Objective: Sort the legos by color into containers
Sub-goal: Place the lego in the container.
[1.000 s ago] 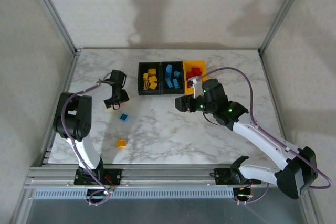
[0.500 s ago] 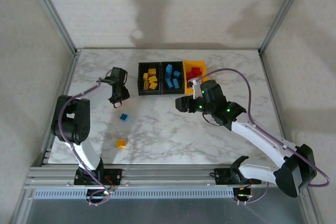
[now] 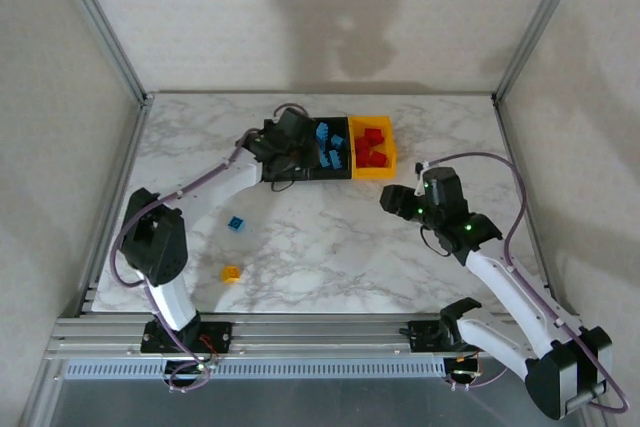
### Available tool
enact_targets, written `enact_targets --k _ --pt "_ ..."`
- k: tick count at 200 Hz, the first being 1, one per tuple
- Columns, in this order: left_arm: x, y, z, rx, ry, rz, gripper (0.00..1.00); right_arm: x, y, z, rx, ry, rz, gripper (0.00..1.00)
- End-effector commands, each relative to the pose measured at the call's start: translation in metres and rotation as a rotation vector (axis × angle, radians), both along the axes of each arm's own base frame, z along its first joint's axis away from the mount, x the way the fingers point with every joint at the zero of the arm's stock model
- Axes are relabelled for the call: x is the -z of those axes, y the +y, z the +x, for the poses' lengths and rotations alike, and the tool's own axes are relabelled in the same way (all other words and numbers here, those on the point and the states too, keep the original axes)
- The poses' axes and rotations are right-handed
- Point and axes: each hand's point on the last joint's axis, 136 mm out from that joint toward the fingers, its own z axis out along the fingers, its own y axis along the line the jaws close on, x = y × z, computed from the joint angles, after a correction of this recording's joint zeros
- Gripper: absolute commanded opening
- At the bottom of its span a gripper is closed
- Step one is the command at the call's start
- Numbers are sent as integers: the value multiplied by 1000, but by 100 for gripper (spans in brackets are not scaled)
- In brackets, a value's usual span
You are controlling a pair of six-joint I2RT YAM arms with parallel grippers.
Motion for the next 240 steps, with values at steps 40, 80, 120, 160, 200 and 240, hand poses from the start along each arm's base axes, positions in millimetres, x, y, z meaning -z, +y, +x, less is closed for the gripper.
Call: enact_targets --k 40,80,120,160,200,240 --pt "4 -78 4 59 15 -26 36 22 -41 -12 155 74 -14 66" --pt "10 -118 21 79 -4 -57 36 18 -40 -16 151 66 15 66" --pt "29 -150 48 83 -16 -76 37 19 -43 -21 160 68 16 66" --pt "48 -170 73 89 -15 -110 39 13 -43 -23 157 48 25 66" --pt "61 -167 88 71 -13 -134 42 11 -43 -25 153 44 29 66" --pt "55 -164 99 62 -20 -174 57 8 -42 -26 145 33 36 65"
